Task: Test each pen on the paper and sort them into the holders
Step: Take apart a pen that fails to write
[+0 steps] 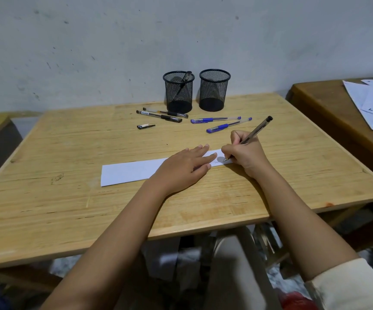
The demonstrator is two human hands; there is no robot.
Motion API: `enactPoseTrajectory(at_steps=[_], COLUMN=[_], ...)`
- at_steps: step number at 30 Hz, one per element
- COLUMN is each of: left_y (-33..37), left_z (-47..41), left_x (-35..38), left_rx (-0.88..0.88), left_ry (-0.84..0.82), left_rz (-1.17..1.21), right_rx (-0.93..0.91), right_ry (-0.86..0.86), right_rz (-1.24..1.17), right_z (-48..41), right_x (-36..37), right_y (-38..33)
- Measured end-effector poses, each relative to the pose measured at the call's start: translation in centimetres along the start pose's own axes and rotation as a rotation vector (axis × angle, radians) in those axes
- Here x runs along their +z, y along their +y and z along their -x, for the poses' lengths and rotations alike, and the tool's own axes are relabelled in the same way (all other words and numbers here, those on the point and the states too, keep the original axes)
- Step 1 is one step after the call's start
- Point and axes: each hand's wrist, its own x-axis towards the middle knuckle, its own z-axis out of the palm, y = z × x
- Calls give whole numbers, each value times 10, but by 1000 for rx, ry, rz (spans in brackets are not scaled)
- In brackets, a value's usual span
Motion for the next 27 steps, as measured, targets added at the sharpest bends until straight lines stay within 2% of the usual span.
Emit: enactPoseTrajectory(at_steps=[21, 24, 27], left_y=[1, 2, 7], left_z=[1, 2, 0], left_x=[-3, -6, -11], left_rx=[-8, -33, -47], left_ry=[25, 17, -2], left_rz=[27, 64, 72], right_rx=[-11, 14, 43], right_ry=[49, 170, 299], right_rz=[11, -94, -328], right_z=[5, 6, 7], right_x=[-2, -5, -14], right_y=[-3, -4, -5])
